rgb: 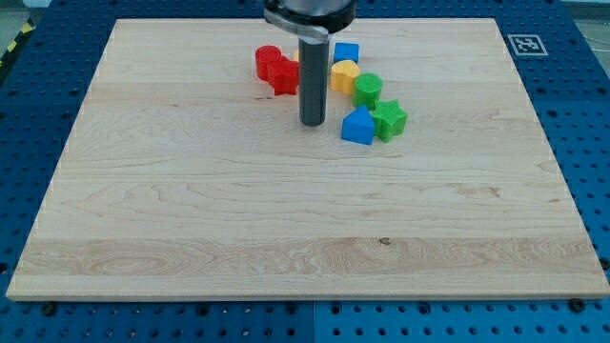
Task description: Push the green star right side
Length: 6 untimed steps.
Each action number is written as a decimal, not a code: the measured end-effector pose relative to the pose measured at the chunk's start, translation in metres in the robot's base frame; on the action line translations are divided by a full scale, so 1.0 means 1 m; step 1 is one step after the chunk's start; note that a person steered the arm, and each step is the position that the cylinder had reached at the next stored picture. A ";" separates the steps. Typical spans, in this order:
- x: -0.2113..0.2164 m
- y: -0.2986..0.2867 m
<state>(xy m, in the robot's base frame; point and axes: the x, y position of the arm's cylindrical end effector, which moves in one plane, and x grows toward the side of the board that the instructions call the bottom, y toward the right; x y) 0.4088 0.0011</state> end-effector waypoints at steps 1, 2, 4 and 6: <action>0.014 0.005; 0.001 0.040; -0.012 0.122; -0.019 0.153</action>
